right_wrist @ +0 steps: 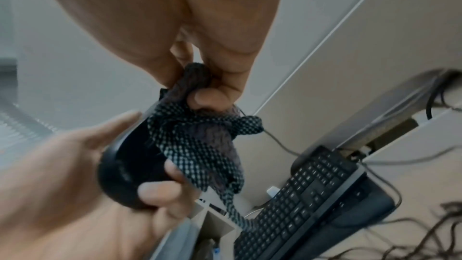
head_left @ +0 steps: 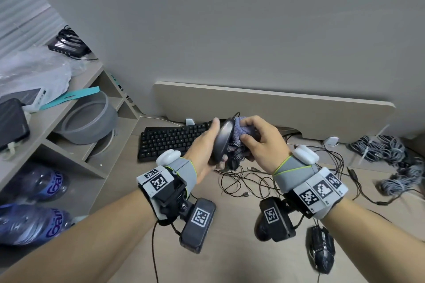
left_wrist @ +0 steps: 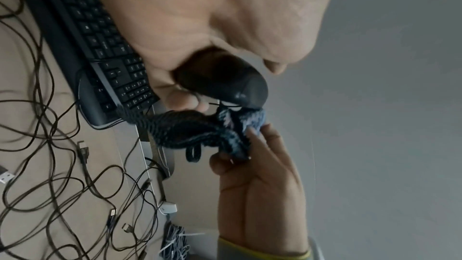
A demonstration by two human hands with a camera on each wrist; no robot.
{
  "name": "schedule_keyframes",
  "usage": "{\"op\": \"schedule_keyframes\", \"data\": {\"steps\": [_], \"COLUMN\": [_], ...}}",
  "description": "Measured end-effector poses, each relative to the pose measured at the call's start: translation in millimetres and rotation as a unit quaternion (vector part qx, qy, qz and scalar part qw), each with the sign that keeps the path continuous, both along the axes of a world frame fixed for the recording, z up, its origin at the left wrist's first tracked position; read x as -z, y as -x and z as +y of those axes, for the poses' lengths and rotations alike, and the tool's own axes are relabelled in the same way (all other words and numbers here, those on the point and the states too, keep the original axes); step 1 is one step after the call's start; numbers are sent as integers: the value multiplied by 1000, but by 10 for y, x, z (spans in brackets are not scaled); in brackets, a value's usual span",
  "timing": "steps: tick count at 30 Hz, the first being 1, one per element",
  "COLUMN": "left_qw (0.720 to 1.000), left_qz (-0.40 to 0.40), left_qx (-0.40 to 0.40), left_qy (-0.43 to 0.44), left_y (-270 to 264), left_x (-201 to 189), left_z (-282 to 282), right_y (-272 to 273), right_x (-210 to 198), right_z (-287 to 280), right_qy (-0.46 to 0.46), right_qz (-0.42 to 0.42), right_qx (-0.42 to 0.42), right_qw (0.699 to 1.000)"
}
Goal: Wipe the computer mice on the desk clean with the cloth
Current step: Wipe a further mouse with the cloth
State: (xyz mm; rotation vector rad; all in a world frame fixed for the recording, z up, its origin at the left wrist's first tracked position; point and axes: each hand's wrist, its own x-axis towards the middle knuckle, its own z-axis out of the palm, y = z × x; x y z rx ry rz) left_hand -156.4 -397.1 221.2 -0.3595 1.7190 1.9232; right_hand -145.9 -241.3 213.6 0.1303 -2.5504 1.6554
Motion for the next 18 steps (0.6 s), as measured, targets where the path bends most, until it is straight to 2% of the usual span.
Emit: {"op": "schedule_keyframes", "data": {"steps": [2, 4, 9, 13, 15, 18], "left_qw": [998, 994, 988, 935, 918, 916], "left_qz": [43, 86, 140, 280, 291, 292], "left_qx": [25, 16, 9, 33, 32, 29], "left_qy": [47, 66, 63, 216, 266, 273], "left_y": [-9, -13, -29, -3, -11, -19], "left_x": [25, 44, 82, 71, 45, 55], "left_z": [30, 21, -15, -100, -130, -153], "right_y": [-1, 4, -42, -70, -15, 30], "right_x": [-20, -34, -1, 27, 68, 44], "right_z": [-32, -23, 15, 49, 119, 176], "right_qy": [16, 12, -5, -48, -41, -48], "right_qz": [5, 15, 13, 23, 6, 11], "right_qx": [-3, -6, -41, -30, -1, 17], "right_qw": [1000, 1000, 999, 998, 999, 999]}}
